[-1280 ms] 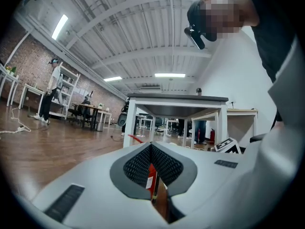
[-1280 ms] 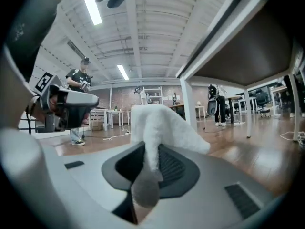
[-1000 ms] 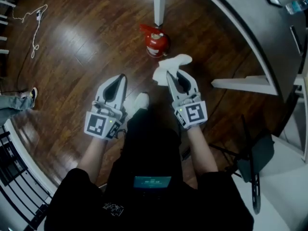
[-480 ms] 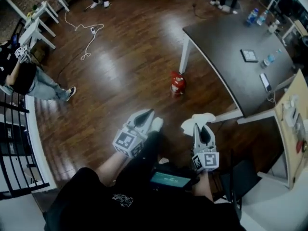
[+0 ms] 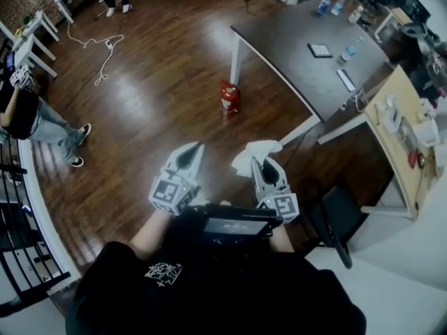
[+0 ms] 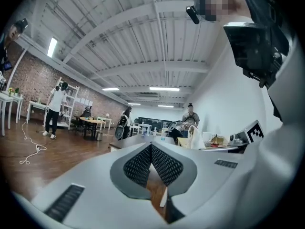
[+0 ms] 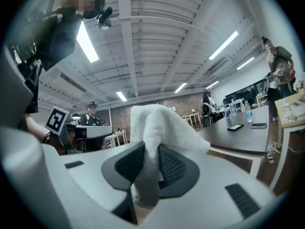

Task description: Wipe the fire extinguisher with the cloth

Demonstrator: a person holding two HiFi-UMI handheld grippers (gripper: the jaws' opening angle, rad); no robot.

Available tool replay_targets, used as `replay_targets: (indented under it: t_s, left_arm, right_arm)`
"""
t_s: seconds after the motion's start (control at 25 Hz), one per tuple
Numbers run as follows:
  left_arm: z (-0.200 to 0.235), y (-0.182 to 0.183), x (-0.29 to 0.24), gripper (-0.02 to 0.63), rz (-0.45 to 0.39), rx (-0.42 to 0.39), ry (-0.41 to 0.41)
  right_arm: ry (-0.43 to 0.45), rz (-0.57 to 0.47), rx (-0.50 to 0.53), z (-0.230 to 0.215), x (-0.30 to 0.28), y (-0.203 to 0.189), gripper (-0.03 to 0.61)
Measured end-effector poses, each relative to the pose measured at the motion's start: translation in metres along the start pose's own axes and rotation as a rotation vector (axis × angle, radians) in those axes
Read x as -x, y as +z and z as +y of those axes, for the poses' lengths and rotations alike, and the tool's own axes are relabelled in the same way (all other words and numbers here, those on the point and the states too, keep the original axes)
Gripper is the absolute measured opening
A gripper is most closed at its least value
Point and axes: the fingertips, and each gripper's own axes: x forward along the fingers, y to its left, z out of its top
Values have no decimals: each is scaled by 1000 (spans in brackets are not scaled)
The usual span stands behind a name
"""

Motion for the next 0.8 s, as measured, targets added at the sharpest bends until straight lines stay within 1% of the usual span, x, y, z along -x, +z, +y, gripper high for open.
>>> replay_targets:
  t_s: [0.12, 0.2, 0.44, 0.52, 0.68, 0.8]
  left_arm:
    - [-12, -2, -1, -2, -6, -30, -41]
    - [-18, 1, -1, -2, -10, -32, -65]
    - [-29, 5, 12, -2, -25, -4, -85]
    - [-29, 7, 16, -2, -38, -4, -93]
    - [-26, 3, 25, -2, -24, -5, -100]
    - [-27, 4, 24, -2, -31, -8, -102]
  right_arm:
    - [-8, -19, 15, 3, 5, 5, 98]
    - [-5, -37, 23, 8, 5, 11, 98]
    - [-15, -58, 28, 25, 11, 18, 98]
    - [-20, -58, 32, 30, 13, 17, 98]
    - [-32, -41, 43, 39, 16, 12, 100]
    - [-40, -42, 53, 37, 16, 11, 100]
